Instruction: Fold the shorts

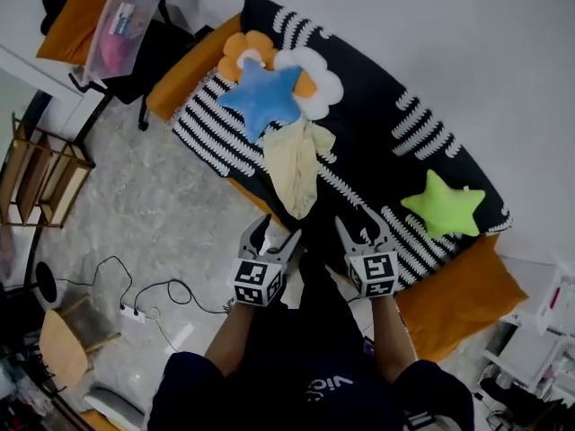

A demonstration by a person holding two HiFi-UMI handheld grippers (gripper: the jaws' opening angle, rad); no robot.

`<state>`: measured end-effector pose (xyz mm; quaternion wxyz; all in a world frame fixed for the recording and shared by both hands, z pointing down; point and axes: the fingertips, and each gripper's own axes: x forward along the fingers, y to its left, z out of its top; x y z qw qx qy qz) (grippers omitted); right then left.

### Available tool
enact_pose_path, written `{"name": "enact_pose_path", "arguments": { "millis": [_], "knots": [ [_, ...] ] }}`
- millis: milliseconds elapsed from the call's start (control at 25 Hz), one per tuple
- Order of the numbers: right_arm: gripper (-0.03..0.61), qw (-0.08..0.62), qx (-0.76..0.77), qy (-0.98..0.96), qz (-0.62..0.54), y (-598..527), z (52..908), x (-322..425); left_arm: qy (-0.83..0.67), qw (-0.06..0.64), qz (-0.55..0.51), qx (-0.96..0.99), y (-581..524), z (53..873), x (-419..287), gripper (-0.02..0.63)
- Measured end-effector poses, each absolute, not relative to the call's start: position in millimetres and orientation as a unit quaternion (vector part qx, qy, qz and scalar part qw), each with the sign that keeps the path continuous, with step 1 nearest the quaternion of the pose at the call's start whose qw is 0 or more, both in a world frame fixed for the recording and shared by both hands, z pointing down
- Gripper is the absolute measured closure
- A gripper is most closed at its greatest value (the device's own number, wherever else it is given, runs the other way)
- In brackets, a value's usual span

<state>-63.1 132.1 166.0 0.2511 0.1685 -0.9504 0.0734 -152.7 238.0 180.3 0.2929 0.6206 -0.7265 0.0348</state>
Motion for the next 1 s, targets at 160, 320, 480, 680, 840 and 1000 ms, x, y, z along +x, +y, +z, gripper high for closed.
{"name": "enact_pose_path", "arguments": {
  "millis": [160, 320, 480, 680, 840, 1000],
  "knots": [
    [0.367, 0.291, 0.101, -0.951, 0.026, 91.6, 192.8, -83.1, -0.741, 0.331, 0.036, 0.583, 216.0, 218.1, -149.6, 0.311],
    [0.383, 0.336, 0.018, -0.941, -0.026, 60.5, 238.9, -111.7, -0.739, 0.378, 0.027, 0.557, 198.8, 263.8, -141.8, 0.314],
    [0.403, 0.372, -0.060, -0.923, -0.073, 34.9, 303.5, -137.9, -0.734, 0.415, 0.048, 0.536, 177.9, 327.3, -141.9, 0.321],
    [0.405, 0.409, -0.136, -0.895, -0.117, 31.0, 382.2, -168.7, -0.735, 0.463, 0.059, 0.493, 175.9, 404.7, -160.3, 0.350],
    [0.403, 0.443, -0.210, -0.854, -0.174, 32.4, 444.9, -177.0, -0.734, 0.500, 0.065, 0.455, 177.3, 458.7, -163.1, 0.367],
    [0.402, 0.468, -0.246, -0.820, -0.221, 24.0, 521.2, -190.2, -0.724, 0.537, 0.077, 0.427, 183.0, 519.6, -162.4, 0.370]
  ]
}}
